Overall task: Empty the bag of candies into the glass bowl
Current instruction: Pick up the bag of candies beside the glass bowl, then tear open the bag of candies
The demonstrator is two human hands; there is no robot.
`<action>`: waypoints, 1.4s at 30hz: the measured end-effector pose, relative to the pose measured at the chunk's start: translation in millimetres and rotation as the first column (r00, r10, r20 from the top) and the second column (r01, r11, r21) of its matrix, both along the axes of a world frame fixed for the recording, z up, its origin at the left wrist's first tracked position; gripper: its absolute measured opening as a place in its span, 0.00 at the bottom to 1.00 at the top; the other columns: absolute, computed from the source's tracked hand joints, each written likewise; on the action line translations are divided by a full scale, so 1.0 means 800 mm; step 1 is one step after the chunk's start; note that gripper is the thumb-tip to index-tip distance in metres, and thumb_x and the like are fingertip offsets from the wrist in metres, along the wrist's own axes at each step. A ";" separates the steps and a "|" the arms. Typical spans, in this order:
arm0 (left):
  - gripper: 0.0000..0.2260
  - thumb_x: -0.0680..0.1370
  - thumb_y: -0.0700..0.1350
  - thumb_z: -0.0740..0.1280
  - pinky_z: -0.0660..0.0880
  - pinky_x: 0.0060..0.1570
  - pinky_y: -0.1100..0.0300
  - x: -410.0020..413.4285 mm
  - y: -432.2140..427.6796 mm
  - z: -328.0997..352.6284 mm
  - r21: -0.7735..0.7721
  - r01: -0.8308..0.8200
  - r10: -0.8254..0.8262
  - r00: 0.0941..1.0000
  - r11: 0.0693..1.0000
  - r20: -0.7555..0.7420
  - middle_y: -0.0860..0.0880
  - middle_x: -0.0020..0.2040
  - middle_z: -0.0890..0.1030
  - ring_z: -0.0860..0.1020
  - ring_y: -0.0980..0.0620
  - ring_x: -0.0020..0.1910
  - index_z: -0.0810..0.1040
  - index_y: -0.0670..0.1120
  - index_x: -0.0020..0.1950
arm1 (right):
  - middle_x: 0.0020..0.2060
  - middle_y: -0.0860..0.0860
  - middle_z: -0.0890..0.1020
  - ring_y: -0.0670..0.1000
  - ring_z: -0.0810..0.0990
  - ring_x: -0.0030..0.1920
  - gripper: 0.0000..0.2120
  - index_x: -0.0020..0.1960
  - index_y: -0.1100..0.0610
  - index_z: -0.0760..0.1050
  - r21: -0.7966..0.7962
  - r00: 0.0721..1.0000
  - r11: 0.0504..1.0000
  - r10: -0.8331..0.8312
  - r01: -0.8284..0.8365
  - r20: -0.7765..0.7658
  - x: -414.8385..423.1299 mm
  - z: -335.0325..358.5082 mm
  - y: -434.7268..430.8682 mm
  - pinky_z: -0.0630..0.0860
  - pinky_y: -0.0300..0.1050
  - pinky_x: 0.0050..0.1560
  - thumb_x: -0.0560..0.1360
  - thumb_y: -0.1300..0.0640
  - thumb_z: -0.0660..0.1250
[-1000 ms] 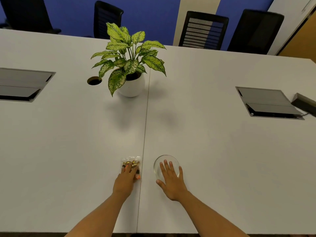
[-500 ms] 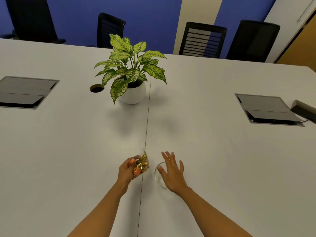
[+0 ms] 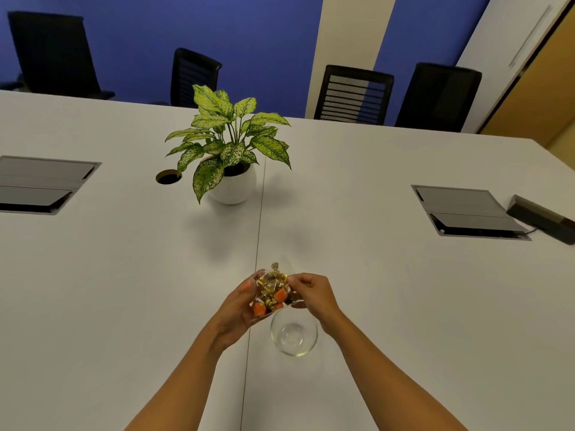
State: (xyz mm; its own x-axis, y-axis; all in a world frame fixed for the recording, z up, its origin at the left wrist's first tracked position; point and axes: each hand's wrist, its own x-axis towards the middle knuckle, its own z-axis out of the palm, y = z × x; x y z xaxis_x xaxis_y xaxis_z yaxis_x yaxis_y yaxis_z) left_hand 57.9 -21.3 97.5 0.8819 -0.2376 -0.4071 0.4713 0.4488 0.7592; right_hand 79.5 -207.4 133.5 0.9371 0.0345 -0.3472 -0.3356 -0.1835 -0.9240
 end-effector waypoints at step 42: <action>0.09 0.77 0.44 0.69 0.80 0.42 0.59 0.017 -0.083 0.105 0.443 -0.243 0.264 0.964 0.863 0.016 0.42 0.40 0.84 0.84 0.44 0.44 0.83 0.41 0.40 | 0.40 0.49 0.87 0.48 0.83 0.36 0.11 0.56 0.52 0.82 -0.539 0.834 0.823 0.164 0.178 0.526 -0.041 0.033 0.026 0.74 0.29 0.37 0.80 0.53 0.63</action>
